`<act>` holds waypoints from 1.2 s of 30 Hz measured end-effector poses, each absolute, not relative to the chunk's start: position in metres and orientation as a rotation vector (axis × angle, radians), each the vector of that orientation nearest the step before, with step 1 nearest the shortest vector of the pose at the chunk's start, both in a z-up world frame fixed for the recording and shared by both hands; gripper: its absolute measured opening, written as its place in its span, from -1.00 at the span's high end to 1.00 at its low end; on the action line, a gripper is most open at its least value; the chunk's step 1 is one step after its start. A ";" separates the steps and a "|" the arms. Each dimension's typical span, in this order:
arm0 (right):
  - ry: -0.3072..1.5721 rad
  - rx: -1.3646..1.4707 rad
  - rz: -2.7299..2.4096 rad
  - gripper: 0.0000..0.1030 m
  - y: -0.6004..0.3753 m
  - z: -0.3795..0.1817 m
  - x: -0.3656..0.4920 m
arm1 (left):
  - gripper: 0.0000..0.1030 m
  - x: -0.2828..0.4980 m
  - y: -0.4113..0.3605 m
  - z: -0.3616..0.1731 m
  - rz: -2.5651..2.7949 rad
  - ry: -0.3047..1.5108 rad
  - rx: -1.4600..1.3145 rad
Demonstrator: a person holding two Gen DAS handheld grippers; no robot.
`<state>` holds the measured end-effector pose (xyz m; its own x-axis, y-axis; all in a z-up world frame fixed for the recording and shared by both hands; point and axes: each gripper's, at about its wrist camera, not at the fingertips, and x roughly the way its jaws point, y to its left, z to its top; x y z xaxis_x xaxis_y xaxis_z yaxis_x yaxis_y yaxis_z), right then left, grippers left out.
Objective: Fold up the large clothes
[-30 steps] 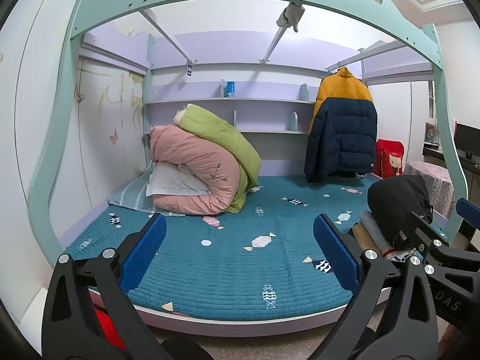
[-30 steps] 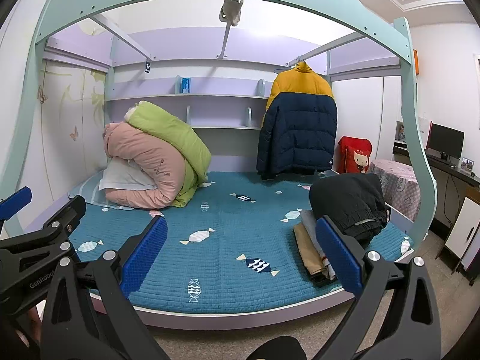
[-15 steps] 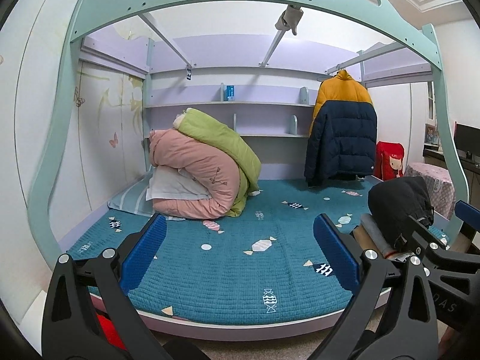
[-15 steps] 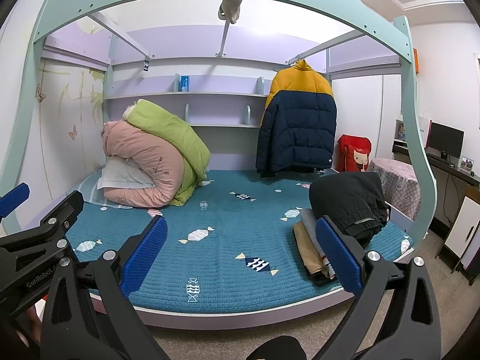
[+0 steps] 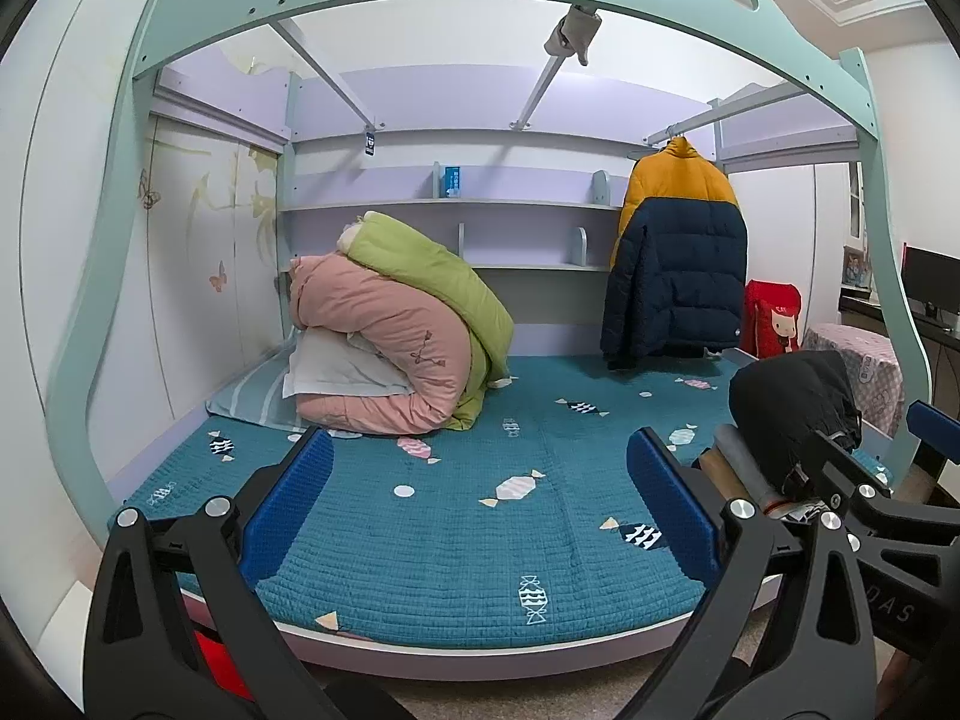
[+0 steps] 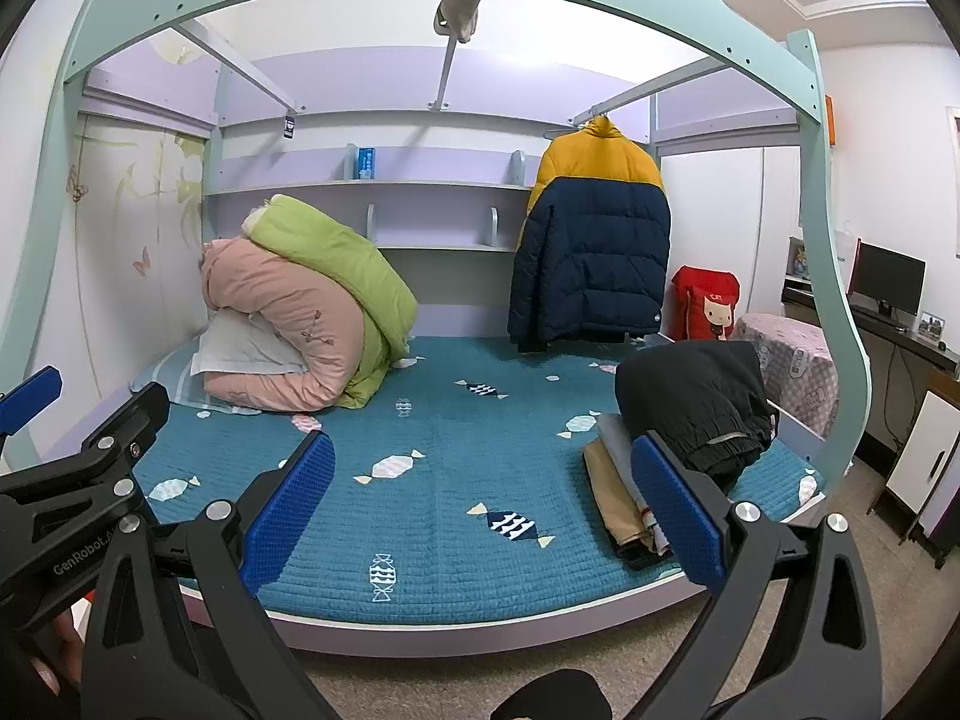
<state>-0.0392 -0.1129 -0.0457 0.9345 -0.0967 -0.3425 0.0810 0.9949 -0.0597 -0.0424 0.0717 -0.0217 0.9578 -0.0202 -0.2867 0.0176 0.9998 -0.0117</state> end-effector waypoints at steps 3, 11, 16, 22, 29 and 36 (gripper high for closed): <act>0.353 -0.046 -0.090 -0.86 -0.114 -0.046 -0.039 | -0.91 -0.042 0.071 -0.022 -0.018 0.292 -0.009; 0.352 -0.047 -0.100 -0.86 -0.114 -0.047 -0.040 | -0.91 -0.042 0.070 -0.022 -0.019 0.292 -0.009; 0.354 -0.045 -0.099 -0.86 -0.113 -0.047 -0.040 | -0.91 -0.043 0.069 -0.022 -0.017 0.291 -0.009; 0.353 -0.045 -0.101 -0.86 -0.113 -0.048 -0.041 | -0.91 -0.043 0.069 -0.022 -0.019 0.291 -0.010; 0.356 -0.043 -0.103 -0.86 -0.112 -0.049 -0.042 | -0.91 -0.040 0.068 -0.024 -0.021 0.295 -0.007; 0.359 -0.042 -0.103 -0.86 -0.112 -0.049 -0.041 | -0.91 -0.039 0.067 -0.025 -0.023 0.298 -0.006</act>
